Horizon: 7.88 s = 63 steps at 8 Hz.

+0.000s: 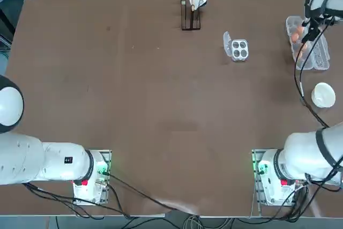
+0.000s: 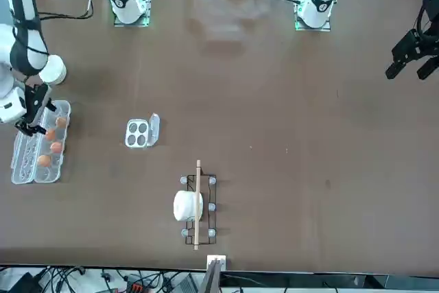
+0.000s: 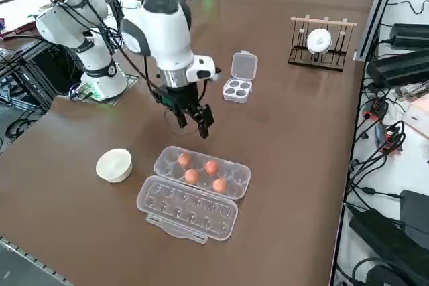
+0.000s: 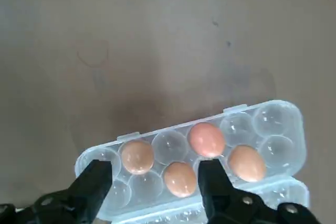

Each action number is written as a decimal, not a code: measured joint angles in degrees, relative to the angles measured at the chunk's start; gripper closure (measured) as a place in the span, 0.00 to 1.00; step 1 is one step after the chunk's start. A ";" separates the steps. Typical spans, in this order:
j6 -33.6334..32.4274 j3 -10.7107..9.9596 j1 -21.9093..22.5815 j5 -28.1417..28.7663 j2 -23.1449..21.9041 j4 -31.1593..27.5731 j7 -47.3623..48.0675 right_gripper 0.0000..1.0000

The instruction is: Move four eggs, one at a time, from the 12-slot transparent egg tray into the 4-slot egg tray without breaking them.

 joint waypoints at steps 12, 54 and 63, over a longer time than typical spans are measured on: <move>4.46 0.03 -4.35 -3.54 10.17 1.18 -10.00 0.03; 3.21 3.37 32.18 2.72 6.09 -2.29 80.35 0.43; 2.85 2.66 33.04 2.79 7.02 -0.86 79.78 0.00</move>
